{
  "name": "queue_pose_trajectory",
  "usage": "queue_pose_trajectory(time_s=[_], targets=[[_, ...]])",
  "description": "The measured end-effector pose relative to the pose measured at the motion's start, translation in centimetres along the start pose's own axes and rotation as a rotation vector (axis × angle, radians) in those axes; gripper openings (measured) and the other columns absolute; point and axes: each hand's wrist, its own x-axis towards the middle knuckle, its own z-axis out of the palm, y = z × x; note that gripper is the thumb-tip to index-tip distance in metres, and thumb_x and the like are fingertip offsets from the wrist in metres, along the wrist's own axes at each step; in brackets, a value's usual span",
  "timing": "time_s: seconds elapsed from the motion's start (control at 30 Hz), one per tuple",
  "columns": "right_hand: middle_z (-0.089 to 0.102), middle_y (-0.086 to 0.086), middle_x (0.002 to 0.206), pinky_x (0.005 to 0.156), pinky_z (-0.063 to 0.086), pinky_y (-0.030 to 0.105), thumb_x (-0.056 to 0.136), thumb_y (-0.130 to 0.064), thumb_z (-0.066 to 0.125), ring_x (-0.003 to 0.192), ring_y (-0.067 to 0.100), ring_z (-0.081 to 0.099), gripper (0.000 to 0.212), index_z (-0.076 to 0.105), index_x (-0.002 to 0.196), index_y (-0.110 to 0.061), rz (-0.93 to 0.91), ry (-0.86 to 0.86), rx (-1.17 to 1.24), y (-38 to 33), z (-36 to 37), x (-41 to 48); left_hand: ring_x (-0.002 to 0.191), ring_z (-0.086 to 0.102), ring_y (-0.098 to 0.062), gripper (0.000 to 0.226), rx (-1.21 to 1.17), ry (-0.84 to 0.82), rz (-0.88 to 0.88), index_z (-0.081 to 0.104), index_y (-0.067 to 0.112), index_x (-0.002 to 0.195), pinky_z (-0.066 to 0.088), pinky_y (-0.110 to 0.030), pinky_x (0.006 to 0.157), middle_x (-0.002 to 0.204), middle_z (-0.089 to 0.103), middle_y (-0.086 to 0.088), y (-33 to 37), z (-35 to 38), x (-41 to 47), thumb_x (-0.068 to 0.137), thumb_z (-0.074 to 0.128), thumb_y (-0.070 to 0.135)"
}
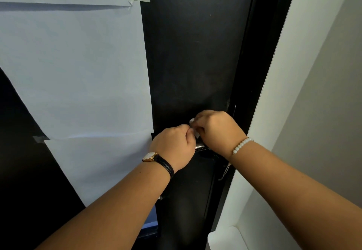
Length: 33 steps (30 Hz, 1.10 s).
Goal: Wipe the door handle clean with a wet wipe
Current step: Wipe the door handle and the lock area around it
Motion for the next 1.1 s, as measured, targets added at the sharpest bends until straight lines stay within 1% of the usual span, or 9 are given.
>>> queue_pose_trajectory(time_s=[0.1, 0.17, 0.3, 0.4, 0.5, 0.6, 0.8, 1.0, 1.1], targets=[[0.067, 0.008, 0.094, 0.072, 0.055, 0.041, 0.090, -0.019, 0.044, 0.084, 0.026, 0.064, 0.027, 0.070, 0.084, -0.014, -0.013, -0.008, -0.031, 0.2, -0.4, 0.1, 0.063, 0.052, -0.015, 0.031, -0.008, -0.005, 0.003, 0.062, 0.020, 0.093, 0.032, -0.022, 0.046, 0.069, 0.060, 0.003, 0.0, 0.0, 0.0, 0.093, 0.033, 0.032], [0.068, 0.006, 0.086, 0.066, 0.056, 0.039, 0.087, -0.024, 0.044, 0.076, 0.025, 0.064, 0.030, 0.069, 0.073, -0.014, 0.014, 0.093, -0.053, 0.4, -1.0, 0.1, 0.069, 0.055, -0.016, 0.032, -0.012, -0.008, 0.006, 0.063, 0.021, 0.097, 0.034, -0.023, 0.049, 0.080, 0.067, -0.001, 0.0, -0.1, 0.0, 0.093, 0.033, 0.032], [0.067, 0.012, 0.088, 0.066, 0.055, 0.033, 0.070, -0.021, 0.073, 0.074, 0.027, 0.065, 0.013, 0.071, 0.072, -0.008, 0.206, 0.303, -0.046, 1.2, -2.2, -0.3, 0.072, 0.056, -0.015, 0.032, -0.016, -0.007, 0.007, 0.062, 0.022, 0.101, 0.036, -0.022, 0.053, 0.085, 0.068, -0.001, 0.0, -0.1, -0.1, 0.093, 0.032, 0.031], [0.064, 0.017, 0.093, 0.064, 0.045, 0.026, 0.074, -0.013, 0.071, 0.071, 0.031, 0.063, 0.011, 0.069, 0.075, -0.002, 0.336, 0.456, -0.034, 2.1, -2.1, -0.6, 0.074, 0.057, -0.015, 0.034, -0.017, -0.001, 0.007, 0.062, 0.022, 0.102, 0.034, -0.018, 0.050, 0.086, 0.069, 0.000, -0.1, 0.0, -0.1, 0.094, 0.031, 0.031], [0.064, 0.019, 0.094, 0.063, 0.041, 0.024, 0.078, -0.004, 0.064, 0.071, 0.035, 0.063, 0.008, 0.069, 0.077, 0.002, 0.396, 0.457, -0.023, 2.5, -1.1, -0.9, 0.074, 0.058, -0.015, 0.034, -0.017, 0.000, 0.004, 0.062, 0.022, 0.102, 0.035, -0.017, 0.050, 0.085, 0.069, 0.000, -0.1, 0.2, 0.0, 0.094, 0.030, 0.031], [0.068, 0.017, 0.087, 0.067, 0.046, 0.025, 0.079, -0.002, 0.062, 0.071, 0.034, 0.065, 0.010, 0.072, 0.076, -0.002, 0.400, 0.428, 0.023, 2.8, -0.4, -1.5, 0.073, 0.059, -0.015, 0.035, -0.013, 0.006, 0.002, 0.062, 0.022, 0.101, 0.036, -0.018, 0.050, 0.084, 0.069, 0.000, -0.2, 0.3, -0.1, 0.094, 0.030, 0.031], [0.071, 0.009, 0.099, 0.085, 0.040, 0.019, 0.084, 0.000, 0.054, 0.096, 0.023, 0.064, 0.021, 0.070, 0.096, -0.007, 0.455, 0.276, 0.167, 2.7, -1.4, -2.4, 0.072, 0.059, -0.016, 0.034, -0.009, 0.019, 0.001, 0.063, 0.021, 0.098, 0.035, -0.019, 0.050, 0.081, 0.068, 0.000, -0.1, 0.4, 0.0, 0.093, 0.030, 0.030], [0.073, 0.006, 0.096, 0.083, 0.044, 0.019, 0.087, -0.010, 0.055, 0.093, 0.019, 0.066, 0.017, 0.068, 0.098, -0.010, 0.661, 0.433, 0.484, 2.0, -0.3, -3.2, 0.067, 0.057, -0.015, 0.034, -0.008, 0.026, -0.011, 0.063, 0.022, 0.100, 0.034, -0.019, 0.047, 0.078, 0.068, 0.001, -0.1, 0.4, 0.0, 0.093, 0.031, 0.030], [0.072, 0.005, 0.103, 0.075, 0.040, 0.005, 0.089, -0.010, 0.053, 0.096, 0.017, 0.065, 0.019, 0.068, 0.102, -0.011, 0.729, 0.449, 0.565, 1.8, 0.0, -3.3, 0.069, 0.057, -0.014, 0.034, 0.000, 0.032, -0.016, 0.063, 0.023, 0.101, 0.033, -0.018, 0.048, 0.080, 0.068, 0.001, -0.1, 0.5, 0.1, 0.094, 0.031, 0.030]])
